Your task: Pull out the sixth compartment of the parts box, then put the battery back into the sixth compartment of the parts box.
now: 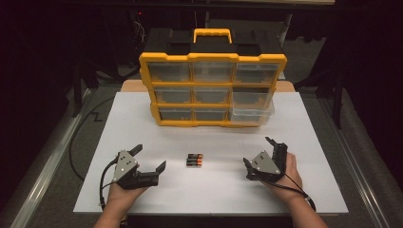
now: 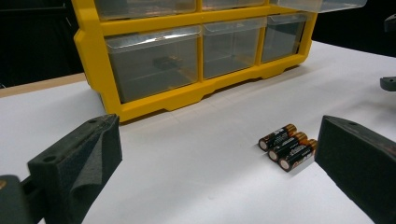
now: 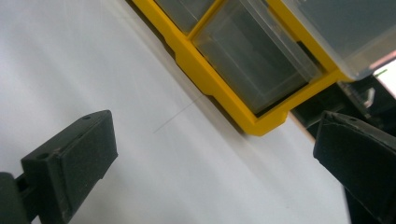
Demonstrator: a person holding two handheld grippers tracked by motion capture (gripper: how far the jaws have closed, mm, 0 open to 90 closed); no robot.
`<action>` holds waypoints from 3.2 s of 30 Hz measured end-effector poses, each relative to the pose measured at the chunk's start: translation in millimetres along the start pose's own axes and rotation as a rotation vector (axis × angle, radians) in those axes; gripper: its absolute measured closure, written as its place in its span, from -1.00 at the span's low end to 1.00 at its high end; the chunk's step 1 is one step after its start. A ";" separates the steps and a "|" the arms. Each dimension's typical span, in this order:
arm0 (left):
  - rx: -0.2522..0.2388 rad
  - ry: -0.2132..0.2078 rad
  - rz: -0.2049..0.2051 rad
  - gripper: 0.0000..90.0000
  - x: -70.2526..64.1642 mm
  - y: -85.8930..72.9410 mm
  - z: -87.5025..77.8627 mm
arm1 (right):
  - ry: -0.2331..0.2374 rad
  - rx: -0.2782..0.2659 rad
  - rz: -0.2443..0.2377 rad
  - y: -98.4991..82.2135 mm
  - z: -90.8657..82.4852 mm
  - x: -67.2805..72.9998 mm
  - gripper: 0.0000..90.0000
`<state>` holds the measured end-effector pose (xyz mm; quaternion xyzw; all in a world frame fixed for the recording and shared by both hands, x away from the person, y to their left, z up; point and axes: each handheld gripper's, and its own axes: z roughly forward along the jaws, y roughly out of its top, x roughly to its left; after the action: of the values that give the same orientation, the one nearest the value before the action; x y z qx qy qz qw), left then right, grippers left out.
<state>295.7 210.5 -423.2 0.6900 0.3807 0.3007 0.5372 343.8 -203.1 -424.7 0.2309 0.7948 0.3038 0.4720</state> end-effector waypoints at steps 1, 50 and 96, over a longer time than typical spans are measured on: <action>0.000 -0.001 -0.002 -0.96 0.1 -0.1 0.1 | 0.006 -0.003 0.014 -0.2 -0.1 -1.0 -0.97; -0.038 0.031 -0.030 -0.99 5.5 -1.9 -0.1 | 0.164 -0.009 0.531 -12.1 -4.3 -34.2 -0.92; -0.054 0.005 -0.043 -0.99 3.9 -0.7 -0.4 | 0.381 0.405 0.436 -3.7 14.8 -26.5 -0.97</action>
<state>297.3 214.1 -423.8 0.6662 0.3887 0.3008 0.5609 368.5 -219.2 -416.6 0.4235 0.8445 0.2713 0.1840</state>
